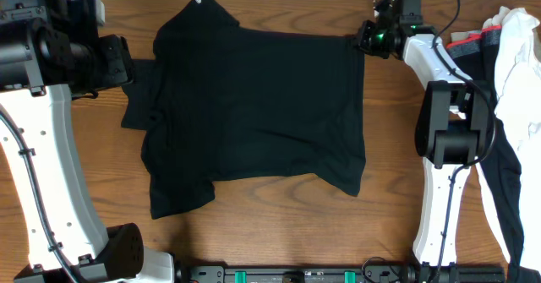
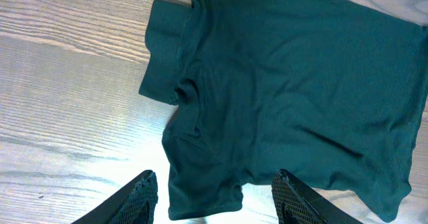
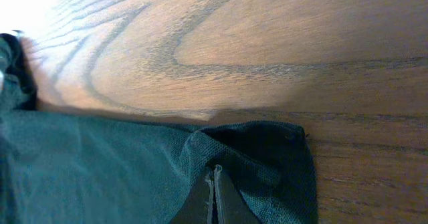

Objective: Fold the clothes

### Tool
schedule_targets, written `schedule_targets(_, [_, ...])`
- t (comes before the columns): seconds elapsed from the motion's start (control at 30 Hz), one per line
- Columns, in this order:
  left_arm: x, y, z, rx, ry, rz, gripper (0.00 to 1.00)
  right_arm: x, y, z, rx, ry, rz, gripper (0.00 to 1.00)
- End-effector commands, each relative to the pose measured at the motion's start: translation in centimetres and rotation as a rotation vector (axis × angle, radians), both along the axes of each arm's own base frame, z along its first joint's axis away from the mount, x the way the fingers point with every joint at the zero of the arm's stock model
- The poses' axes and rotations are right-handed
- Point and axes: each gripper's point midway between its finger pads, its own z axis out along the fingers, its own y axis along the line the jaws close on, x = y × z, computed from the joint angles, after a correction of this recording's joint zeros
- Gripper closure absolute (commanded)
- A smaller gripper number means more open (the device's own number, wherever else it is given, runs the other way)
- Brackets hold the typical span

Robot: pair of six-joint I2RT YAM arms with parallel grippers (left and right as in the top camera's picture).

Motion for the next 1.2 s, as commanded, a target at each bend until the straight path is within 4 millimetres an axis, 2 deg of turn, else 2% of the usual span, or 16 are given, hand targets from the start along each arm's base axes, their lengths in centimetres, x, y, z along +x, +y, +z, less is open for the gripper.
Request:
schedule_targets(0.0, [0.0,0.4,-0.2,0.007,0.01,0.014,0.43,0.2,-0.3,0.5,0.051,-0.01,0.021,0.99])
schedule_targets(0.33, [0.1,0.4,-0.2,0.007,0.009,0.014,0.43,0.8,-2.4,5.3,-0.026,-0.13,0.04,0.99])
schedule_targets(0.47, [0.1,0.4,-0.2,0.007,0.008,0.014,0.42,0.9,-2.6,5.8,-0.048,-0.149,0.047,0.99])
schedule_targets(0.57, [0.1,0.4,-0.2,0.008,0.005,0.014,0.43,0.5,-2.9,4.5,-0.082,-0.103,0.027,0.97])
schedule_targets(0.67, [0.2,0.4,-0.2,0.008,0.004,0.014,0.42,0.0,-2.9,2.9,-0.113,-0.067,0.03,0.86])
schedule_targets(0.73, [0.2,0.4,-0.2,0.008,0.004,0.014,0.43,-0.1,-2.5,2.1,-0.119,-0.061,0.047,0.75])
schedule_targets(0.87, [0.1,0.4,-0.2,0.008,0.005,0.014,0.43,0.0,-1.5,1.1,-0.121,-0.059,0.065,0.63])
schedule_targets(1.03, [0.1,0.4,-0.2,0.008,0.006,0.014,0.43,0.2,-0.8,0.2,-0.124,-0.066,0.075,0.64])
schedule_targets(1.17, [0.1,0.4,-0.2,0.007,0.006,0.015,0.42,0.0,-0.6,-0.8,-0.133,-0.048,0.076,0.68])
